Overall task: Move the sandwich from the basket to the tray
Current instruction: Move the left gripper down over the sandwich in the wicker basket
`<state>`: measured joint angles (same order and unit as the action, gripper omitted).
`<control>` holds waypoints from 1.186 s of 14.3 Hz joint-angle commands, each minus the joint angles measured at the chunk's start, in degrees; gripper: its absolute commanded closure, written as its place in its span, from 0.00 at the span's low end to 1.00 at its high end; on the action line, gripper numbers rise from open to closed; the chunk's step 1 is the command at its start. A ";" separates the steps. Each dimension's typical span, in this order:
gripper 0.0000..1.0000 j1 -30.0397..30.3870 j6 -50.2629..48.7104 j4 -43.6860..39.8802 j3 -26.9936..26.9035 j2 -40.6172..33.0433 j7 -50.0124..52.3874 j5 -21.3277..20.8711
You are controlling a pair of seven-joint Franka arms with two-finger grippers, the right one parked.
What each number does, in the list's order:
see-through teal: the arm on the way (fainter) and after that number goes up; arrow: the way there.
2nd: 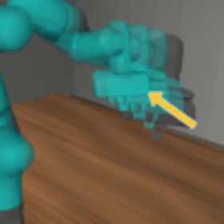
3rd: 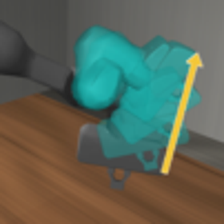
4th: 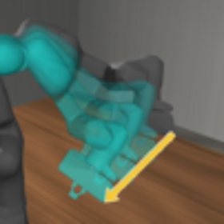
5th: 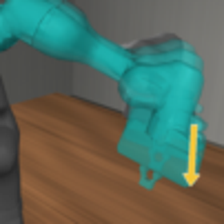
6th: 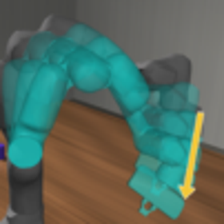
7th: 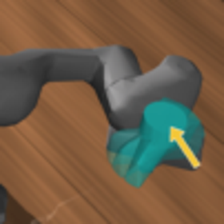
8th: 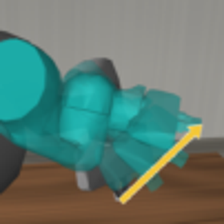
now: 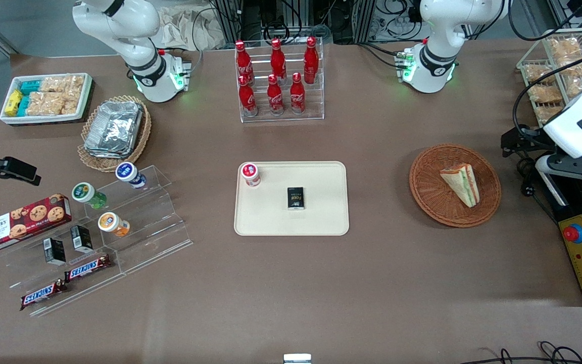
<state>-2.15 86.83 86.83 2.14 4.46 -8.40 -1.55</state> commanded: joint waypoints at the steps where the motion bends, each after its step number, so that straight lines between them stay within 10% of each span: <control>1: 0.00 -0.05 -0.60 -2.28 -0.21 1.60 0.22 0.23; 5: 0.00 1.09 2.45 1.21 -0.47 1.27 8.90 0.84; 12: 0.00 1.45 34.42 40.04 -0.47 -13.06 32.64 0.23; 17: 0.00 1.54 46.03 49.46 -0.65 -11.49 40.11 0.23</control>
<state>-0.88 127.03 130.75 1.33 -5.18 28.77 -1.28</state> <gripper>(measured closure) 0.000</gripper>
